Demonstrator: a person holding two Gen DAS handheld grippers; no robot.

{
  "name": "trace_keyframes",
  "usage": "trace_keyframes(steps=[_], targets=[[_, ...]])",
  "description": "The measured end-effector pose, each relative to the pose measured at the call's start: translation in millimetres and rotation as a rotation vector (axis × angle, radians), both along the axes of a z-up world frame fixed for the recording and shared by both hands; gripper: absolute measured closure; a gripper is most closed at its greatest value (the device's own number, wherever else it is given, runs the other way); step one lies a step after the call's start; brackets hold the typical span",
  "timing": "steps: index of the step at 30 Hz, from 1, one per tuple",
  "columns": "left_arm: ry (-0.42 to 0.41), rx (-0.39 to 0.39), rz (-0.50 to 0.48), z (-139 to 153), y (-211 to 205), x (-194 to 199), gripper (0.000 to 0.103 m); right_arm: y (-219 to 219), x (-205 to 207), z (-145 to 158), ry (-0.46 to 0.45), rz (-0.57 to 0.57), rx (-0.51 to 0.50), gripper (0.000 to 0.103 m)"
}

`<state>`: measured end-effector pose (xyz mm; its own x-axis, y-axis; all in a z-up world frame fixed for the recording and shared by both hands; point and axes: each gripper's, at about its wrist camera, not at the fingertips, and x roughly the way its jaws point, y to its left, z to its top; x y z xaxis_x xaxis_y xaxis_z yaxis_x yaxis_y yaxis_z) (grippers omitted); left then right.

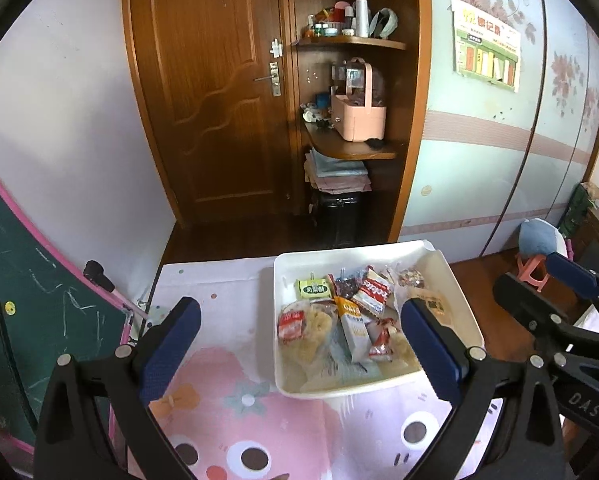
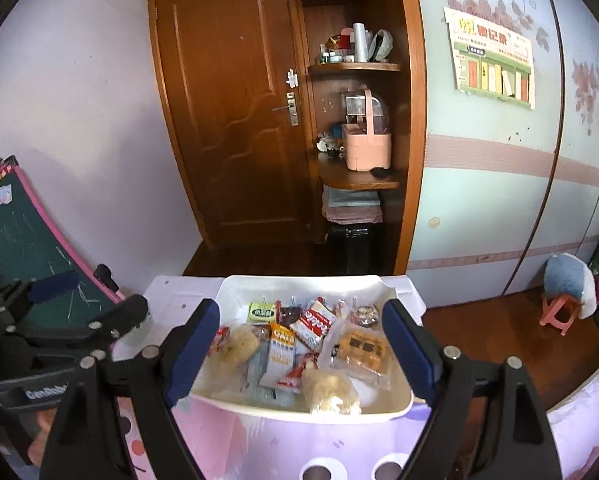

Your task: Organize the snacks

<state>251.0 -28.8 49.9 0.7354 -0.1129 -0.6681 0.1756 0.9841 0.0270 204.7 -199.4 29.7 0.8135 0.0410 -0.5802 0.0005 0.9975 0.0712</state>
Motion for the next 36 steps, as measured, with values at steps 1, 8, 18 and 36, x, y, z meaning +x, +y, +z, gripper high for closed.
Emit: trace_keyframes(steps=[1, 8, 18, 36], targets=[[0.001, -0.001, -0.006, 2, 2, -7, 0.003, 1, -4, 2, 0.000, 0.001, 0.003, 0.019], [-0.032, 0.030, -0.027, 18, 12, -65, 0.003, 9, -53, 11, -0.005, 0.010, 0.027, 0.019], [-0.046, -0.025, -0.009, 14, 46, -181, 0.000, 32, -145, -5, 0.019, -0.005, 0.002, 0.012], [-0.026, -0.027, 0.093, -49, 76, -277, 0.000, 61, -251, -62, 0.046, 0.010, 0.042, 0.011]])
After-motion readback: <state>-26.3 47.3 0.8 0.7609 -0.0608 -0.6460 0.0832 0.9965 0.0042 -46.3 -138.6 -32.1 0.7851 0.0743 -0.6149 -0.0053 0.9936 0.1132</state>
